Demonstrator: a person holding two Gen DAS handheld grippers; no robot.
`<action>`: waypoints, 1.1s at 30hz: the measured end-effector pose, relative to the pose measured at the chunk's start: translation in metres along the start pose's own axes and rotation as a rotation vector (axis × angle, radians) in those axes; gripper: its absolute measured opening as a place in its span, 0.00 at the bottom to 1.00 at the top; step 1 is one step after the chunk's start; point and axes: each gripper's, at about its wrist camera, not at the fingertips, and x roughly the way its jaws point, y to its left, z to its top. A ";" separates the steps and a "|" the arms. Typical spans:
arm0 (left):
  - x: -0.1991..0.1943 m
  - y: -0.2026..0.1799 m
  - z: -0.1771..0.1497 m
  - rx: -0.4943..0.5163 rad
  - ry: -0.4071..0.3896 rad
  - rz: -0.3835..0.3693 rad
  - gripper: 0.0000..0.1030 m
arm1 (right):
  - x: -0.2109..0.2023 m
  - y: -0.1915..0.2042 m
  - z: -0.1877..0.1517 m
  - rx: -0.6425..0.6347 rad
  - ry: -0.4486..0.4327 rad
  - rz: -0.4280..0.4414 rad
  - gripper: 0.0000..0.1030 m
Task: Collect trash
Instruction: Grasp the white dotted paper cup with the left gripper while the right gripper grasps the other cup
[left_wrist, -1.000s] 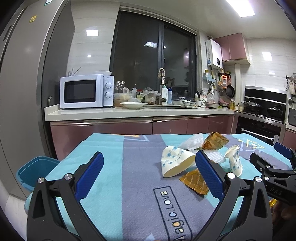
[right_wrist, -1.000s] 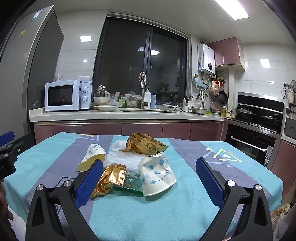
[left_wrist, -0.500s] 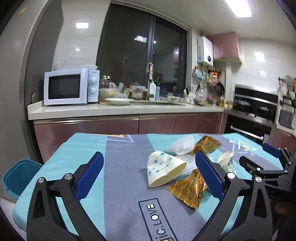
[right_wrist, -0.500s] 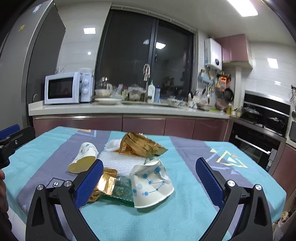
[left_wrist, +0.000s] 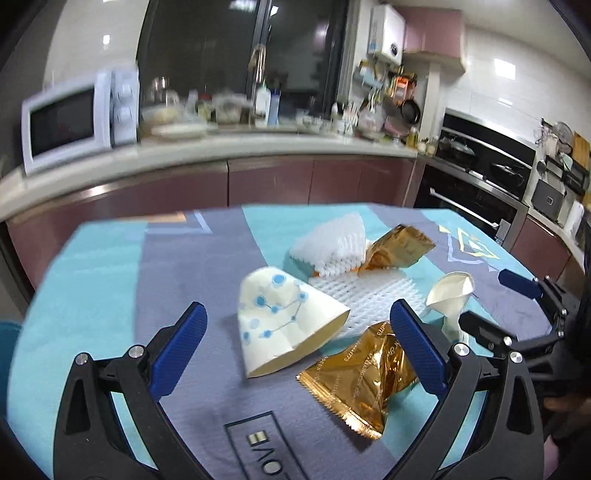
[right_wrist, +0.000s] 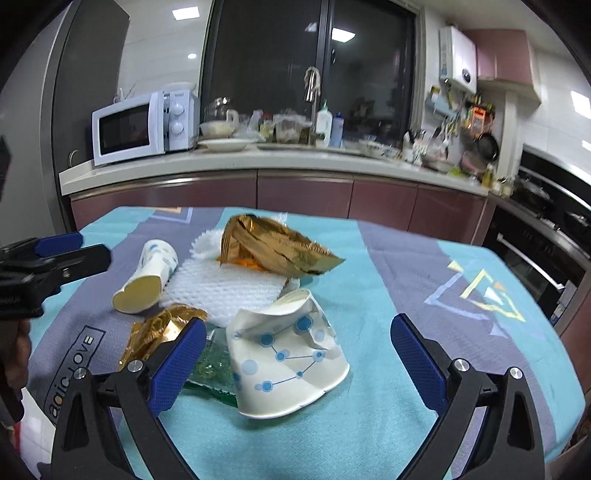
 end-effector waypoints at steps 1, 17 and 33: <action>0.010 0.003 0.002 -0.023 0.034 -0.008 0.95 | 0.002 0.000 0.000 -0.002 0.007 0.006 0.94; 0.123 0.033 0.000 -0.225 0.275 -0.019 0.95 | 0.035 -0.011 0.001 0.009 0.077 0.111 0.94; 0.129 0.049 -0.005 -0.307 0.252 -0.059 0.91 | 0.041 -0.017 -0.002 0.045 0.113 0.183 0.71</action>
